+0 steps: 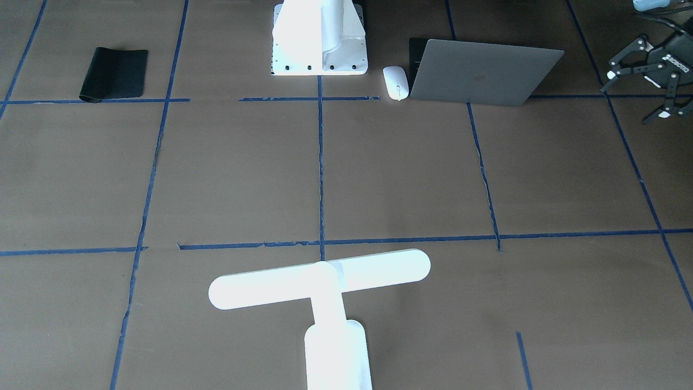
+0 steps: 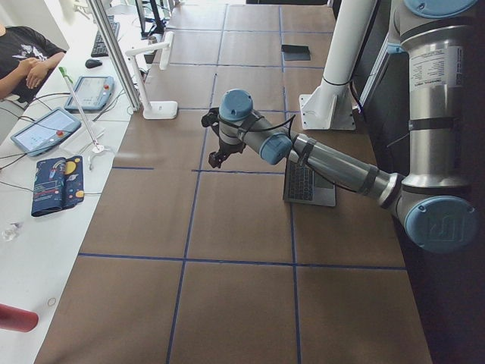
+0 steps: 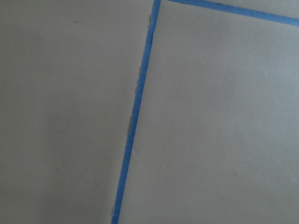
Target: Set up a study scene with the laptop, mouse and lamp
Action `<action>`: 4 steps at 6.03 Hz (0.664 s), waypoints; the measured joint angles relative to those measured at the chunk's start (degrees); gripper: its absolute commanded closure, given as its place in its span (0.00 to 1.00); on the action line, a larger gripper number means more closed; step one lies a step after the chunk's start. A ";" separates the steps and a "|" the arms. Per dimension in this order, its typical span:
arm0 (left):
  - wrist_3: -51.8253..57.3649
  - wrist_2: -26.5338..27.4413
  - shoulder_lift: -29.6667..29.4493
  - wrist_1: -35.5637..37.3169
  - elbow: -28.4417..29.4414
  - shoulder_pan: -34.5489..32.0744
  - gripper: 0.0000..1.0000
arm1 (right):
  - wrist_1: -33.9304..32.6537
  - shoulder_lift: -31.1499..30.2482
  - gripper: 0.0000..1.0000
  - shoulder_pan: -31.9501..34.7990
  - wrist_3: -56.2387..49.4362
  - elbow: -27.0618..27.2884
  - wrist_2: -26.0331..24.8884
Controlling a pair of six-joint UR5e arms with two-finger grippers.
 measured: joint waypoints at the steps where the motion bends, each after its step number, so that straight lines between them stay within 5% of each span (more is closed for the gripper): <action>1: 0.33 -0.86 0.34 -0.80 -3.23 4.16 0.00 | 0.00 0.00 0.00 0.00 -0.02 0.00 -0.02; 4: 1.97 -1.40 3.87 -8.13 -8.32 19.34 0.01 | 0.00 0.00 0.00 0.00 0.00 0.00 0.02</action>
